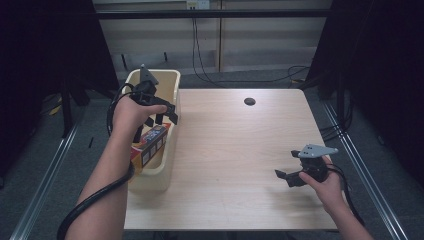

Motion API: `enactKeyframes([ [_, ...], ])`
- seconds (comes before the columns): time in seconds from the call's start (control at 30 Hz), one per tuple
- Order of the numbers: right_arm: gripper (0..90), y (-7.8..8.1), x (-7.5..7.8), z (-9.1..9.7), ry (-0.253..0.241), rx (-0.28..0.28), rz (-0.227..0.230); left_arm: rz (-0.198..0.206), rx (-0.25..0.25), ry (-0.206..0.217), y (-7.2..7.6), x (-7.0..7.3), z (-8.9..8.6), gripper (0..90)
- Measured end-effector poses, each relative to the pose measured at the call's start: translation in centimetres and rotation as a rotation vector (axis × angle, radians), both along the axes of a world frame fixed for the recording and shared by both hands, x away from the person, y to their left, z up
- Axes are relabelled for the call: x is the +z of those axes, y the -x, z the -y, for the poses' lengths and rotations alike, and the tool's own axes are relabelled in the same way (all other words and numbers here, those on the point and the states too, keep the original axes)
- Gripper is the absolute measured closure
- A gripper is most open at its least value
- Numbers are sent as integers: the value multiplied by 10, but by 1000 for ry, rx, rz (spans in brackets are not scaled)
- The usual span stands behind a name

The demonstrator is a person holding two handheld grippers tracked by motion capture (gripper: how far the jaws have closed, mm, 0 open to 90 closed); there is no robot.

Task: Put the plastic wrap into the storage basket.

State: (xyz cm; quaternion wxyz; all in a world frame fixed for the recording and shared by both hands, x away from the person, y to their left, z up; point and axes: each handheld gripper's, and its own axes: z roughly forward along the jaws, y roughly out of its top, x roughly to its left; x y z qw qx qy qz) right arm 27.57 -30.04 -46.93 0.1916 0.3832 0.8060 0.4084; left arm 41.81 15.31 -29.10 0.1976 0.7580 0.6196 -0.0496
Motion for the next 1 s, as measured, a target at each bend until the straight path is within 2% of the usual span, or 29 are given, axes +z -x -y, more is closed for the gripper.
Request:
enactKeyframes([
  [0.1, 35, -1, 0, -2, 7, 8, 5, 17, -19, -7, 0, -1, 8, 170],
  [0.5, 35, -3, 0, -5, -1, 25, 0, 40, -89, 15, 3, -3, 39, 163],
  [0.67, 35, -3, 0, -6, -3, 25, 2, 63, -115, 19, 3, -5, 49, 164],
  [0.93, 35, -3, 0, -6, -4, 21, 5, 59, -148, 36, 4, -18, 66, 163],
  [1.0, 35, -3, 0, -6, -5, 23, 2, 62, -163, 22, 5, -21, 70, 165],
])
